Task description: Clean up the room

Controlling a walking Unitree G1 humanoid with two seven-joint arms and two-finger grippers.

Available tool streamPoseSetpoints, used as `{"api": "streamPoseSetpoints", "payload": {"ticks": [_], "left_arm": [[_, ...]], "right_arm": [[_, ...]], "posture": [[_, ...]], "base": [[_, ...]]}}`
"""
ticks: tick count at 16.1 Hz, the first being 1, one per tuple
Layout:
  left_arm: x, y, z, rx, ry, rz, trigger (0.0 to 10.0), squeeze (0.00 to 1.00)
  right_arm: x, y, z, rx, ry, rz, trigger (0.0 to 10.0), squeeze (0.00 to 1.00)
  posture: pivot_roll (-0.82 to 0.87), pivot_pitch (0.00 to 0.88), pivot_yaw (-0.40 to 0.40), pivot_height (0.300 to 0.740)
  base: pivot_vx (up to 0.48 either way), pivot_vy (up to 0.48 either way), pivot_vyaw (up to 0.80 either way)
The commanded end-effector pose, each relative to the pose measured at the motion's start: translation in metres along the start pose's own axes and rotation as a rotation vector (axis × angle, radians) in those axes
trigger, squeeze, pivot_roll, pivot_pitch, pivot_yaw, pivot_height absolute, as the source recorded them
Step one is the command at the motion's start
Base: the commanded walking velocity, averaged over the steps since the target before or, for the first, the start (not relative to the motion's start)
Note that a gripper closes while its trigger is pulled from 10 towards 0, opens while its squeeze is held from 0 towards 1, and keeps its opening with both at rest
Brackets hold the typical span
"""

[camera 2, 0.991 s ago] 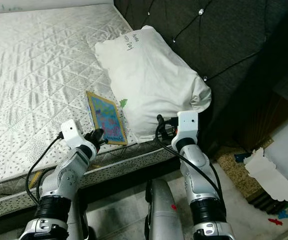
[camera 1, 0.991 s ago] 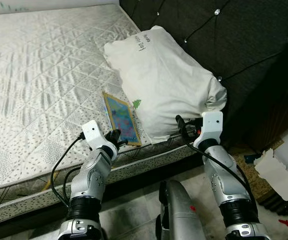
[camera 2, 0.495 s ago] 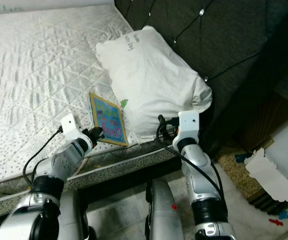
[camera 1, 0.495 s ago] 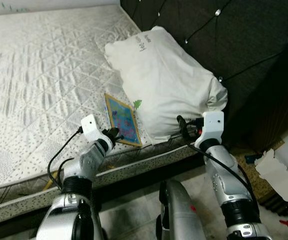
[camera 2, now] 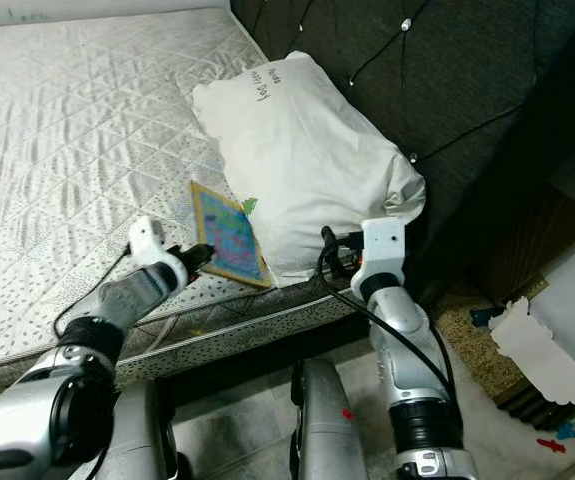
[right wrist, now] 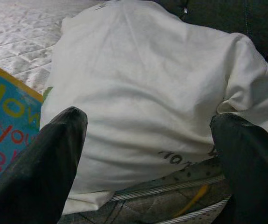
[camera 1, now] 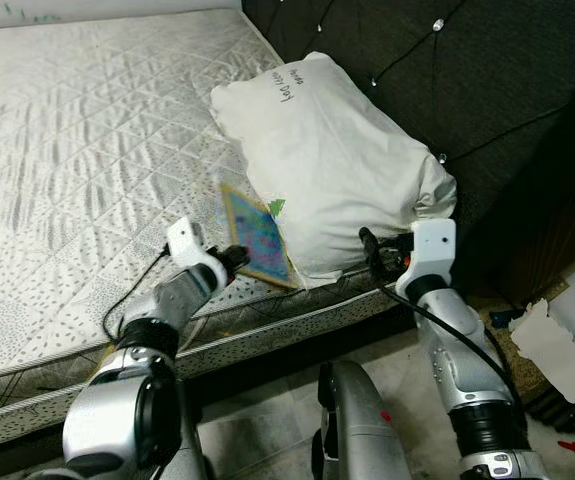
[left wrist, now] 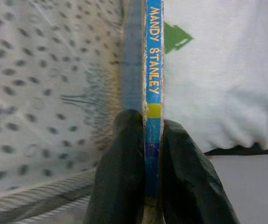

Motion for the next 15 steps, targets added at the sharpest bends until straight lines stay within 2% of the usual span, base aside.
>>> {"api": "streamPoseSetpoints", "payload": {"ticks": [1, 3, 7, 8, 9, 11, 13, 15], "left_arm": [[0.008, -0.017, 0.021, -0.045, -0.08, -0.076, 10.0, 0.0], [0.01, -0.017, 0.027, -0.055, -0.1, -0.081, 10.0, 0.0], [0.01, -0.018, 0.021, -0.086, -0.062, -0.081, 10.0, 0.0], [0.01, -0.013, 0.022, -0.121, -0.067, -0.061, 10.0, 0.0], [0.011, 0.003, 0.027, -0.188, -0.075, -0.002, 10.0, 0.0], [0.01, 0.025, 0.033, -0.246, -0.097, 0.076, 10.0, 0.0], [0.01, 0.029, 0.037, -0.239, -0.107, 0.078, 10.0, 0.0], [0.01, 0.023, 0.034, -0.241, -0.093, 0.057, 10.0, 0.0]], "right_arm": [[-0.001, 0.003, 0.001, -0.008, -0.001, 0.0, 10.0, 0.0], [0.0, 0.004, 0.0, -0.013, 0.006, -0.001, 10.0, 0.0], [0.0, 0.004, -0.001, -0.019, 0.015, -0.005, 10.0, 0.0], [0.001, 0.004, -0.001, -0.02, 0.016, -0.006, 10.0, 0.0], [0.001, 0.004, -0.001, -0.022, 0.017, -0.006, 10.0, 0.0], [0.002, 0.004, -0.003, -0.02, 0.021, -0.005, 10.0, 0.0], [0.003, 0.004, -0.004, -0.019, 0.025, -0.005, 10.0, 0.0], [0.004, 0.003, -0.005, -0.018, 0.025, -0.006, 10.0, 0.0]], "posture": [[-0.26, 0.064, -0.061, 0.568], [-0.26, 0.061, -0.065, 0.568], [-0.25, 0.059, -0.072, 0.568], [-0.25, 0.057, -0.074, 0.568], [-0.25, 0.057, -0.074, 0.568], [-0.25, 0.051, -0.076, 0.568], [-0.24, 0.05, -0.076, 0.568], [-0.24, 0.049, -0.072, 0.568]], "base": [[0.0, 0.0, 0.0], [0.0, 0.0, 0.0], [0.0, 0.0, 0.0], [0.0, 0.0, 0.0], [0.0, 0.0, 0.0], [0.0, 0.0, 0.0], [0.0, 0.0, 0.0], [0.0, 0.0, 0.0]]}}
Point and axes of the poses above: a point about 5 cm out from each wrist's last joint towards the gripper, its own x axis pointing out of the wrist towards the gripper, its own y axis along the axis of the wrist's last joint, z = x × y, the point moved 1 cm from there along x, pointing out of the wrist towards the gripper, and after that the axes turned 9 degrees about x, right-handed, at the moved point
